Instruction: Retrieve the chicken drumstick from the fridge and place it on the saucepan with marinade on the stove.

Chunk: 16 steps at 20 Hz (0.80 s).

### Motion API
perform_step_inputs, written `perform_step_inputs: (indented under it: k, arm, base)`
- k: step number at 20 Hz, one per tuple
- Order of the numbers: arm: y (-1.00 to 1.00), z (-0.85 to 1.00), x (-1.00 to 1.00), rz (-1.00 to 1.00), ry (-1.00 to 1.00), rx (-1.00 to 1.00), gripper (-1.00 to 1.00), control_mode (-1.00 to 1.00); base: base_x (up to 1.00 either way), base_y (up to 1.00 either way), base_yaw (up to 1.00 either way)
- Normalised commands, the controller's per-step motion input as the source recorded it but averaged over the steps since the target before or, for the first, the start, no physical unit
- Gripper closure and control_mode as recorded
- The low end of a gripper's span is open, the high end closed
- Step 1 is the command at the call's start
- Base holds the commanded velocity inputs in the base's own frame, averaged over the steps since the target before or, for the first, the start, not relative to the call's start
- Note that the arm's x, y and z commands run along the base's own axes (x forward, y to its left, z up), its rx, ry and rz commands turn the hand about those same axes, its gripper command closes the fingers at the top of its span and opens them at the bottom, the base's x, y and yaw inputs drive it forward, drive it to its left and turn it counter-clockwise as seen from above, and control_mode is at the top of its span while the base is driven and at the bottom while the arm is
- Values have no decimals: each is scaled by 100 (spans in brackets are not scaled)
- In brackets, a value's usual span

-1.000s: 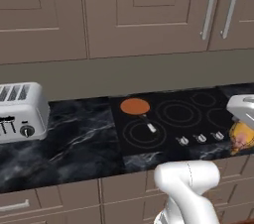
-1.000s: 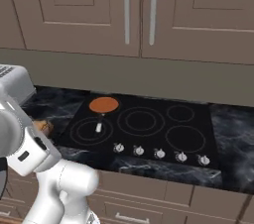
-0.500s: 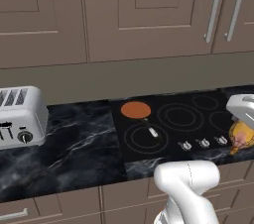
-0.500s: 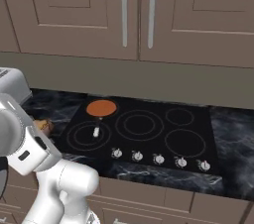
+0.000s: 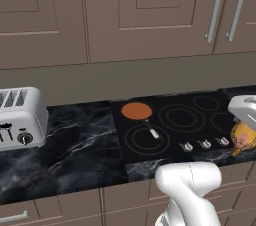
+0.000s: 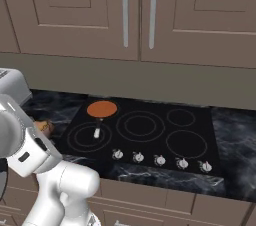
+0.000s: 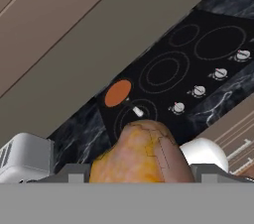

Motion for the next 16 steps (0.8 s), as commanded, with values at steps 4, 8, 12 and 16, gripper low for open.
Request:
perform_step_inputs:
  k: [4,8,12,16]
  arm:
    - [0,-2,21,0,2,0,100,-100]
    - [3,-15,61,0,3,0,100,-100]
    - [14,-28,72,0,1,0,100,-100]
    - [16,-46,25,0,0,-2,100,-100]
  base:
    - [11,0,0]
    - [0,0,0]
    - [0,0,0]
    - [0,0,0]
